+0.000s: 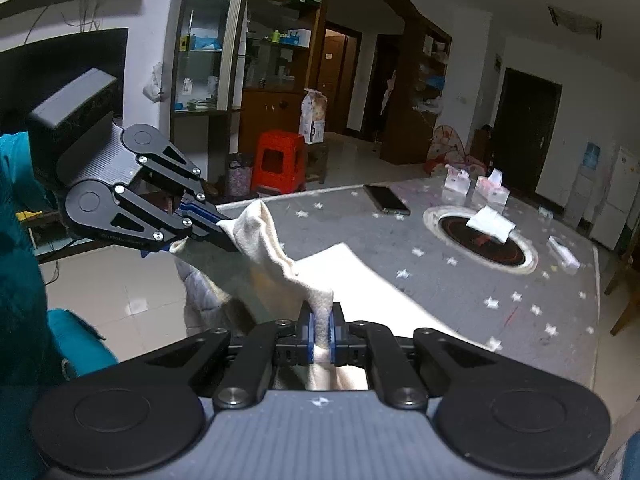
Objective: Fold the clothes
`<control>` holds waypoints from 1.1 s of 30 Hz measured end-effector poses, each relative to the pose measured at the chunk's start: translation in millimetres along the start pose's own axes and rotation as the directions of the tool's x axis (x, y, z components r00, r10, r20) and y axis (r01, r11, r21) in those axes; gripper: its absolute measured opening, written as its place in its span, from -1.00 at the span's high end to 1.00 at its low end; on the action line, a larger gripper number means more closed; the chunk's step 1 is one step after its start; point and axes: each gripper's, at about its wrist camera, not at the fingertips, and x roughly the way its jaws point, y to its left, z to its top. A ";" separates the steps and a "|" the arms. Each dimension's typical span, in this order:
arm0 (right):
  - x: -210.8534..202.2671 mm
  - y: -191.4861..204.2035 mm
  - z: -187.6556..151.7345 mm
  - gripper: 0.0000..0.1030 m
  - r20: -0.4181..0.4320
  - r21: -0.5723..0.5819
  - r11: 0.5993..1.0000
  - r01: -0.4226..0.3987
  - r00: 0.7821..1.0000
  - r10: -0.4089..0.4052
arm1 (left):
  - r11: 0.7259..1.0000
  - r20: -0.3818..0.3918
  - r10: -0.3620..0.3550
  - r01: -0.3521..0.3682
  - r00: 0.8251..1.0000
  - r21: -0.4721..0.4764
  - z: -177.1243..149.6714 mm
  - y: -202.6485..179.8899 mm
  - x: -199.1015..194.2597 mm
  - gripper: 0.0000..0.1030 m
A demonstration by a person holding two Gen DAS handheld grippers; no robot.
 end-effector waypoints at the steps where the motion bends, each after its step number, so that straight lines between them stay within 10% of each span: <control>1: 2.6 -4.0 3.3 0.89 0.000 0.000 1.000 0.003 1.000 -0.003 | 1.000 0.002 0.004 -0.004 1.000 -0.003 1.4 4.1 4.3 0.90; 22: 174.0 -122.6 -0.8 0.86 -0.186 0.083 0.992 0.092 0.980 -0.076 | 0.992 -0.217 0.029 -0.055 0.976 -0.114 -17.0 94.6 189.0 0.87; 33: 154.8 -125.9 -17.8 0.66 -0.114 0.256 0.945 0.205 0.977 -0.181 | 0.962 -0.231 0.132 -0.181 0.964 -0.206 -22.1 105.5 186.2 0.63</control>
